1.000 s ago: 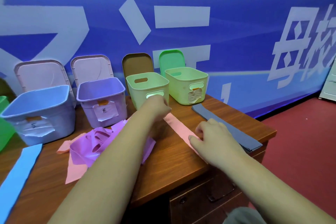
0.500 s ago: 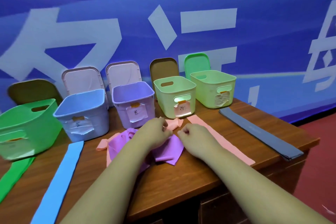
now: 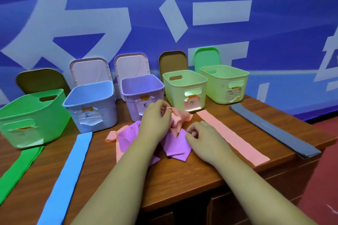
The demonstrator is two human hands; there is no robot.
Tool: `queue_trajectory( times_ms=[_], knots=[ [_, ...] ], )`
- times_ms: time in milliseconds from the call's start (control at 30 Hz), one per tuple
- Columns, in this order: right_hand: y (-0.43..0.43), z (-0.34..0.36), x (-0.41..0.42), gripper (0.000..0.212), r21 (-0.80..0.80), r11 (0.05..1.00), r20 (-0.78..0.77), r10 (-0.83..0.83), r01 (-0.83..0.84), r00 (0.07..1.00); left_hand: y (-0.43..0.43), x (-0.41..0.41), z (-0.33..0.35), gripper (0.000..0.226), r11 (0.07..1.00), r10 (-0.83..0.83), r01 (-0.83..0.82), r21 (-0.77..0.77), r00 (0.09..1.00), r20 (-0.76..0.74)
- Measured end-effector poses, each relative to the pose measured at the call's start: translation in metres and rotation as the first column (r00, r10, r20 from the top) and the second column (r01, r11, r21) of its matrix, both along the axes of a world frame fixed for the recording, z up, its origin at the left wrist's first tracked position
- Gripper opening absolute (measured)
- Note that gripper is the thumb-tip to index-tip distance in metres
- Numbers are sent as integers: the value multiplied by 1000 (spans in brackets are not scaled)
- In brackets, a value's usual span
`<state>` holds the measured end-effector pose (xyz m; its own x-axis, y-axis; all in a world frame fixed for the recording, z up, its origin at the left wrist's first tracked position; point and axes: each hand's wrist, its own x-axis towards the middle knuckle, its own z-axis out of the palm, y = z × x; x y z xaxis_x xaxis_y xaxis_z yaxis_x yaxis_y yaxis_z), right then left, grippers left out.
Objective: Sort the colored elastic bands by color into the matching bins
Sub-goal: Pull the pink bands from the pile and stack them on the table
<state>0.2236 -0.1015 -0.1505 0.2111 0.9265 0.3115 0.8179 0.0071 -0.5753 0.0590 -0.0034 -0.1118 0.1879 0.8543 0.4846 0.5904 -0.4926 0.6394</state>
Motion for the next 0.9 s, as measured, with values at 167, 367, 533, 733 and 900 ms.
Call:
queue_trajectory(
  times_ms=[167, 367, 533, 733, 900],
  knots=[
    [0, -2, 4, 39, 19, 1000, -103, -11, 13, 995, -15, -2, 12, 8, 990, -108, 128, -60, 960, 260],
    [-2, 1, 3, 62, 144, 990, -288, 52, -10, 956, -25, 5, 15, 12, 886, -322, 432, -166, 833, 450],
    [-4, 3, 0, 53, 217, 975, -363, 123, -44, 923, -21, 10, 9, 36, 856, -236, 438, -274, 804, 546],
    [-6, 4, 1, 17, 236, 968, -354, 170, -88, 920, -19, 10, 11, 47, 786, -124, 494, -372, 715, 687],
    [-6, 5, 1, 14, 244, 961, -288, 197, -127, 937, -22, 10, 12, 59, 755, -139, 539, -373, 688, 712]
  ],
)
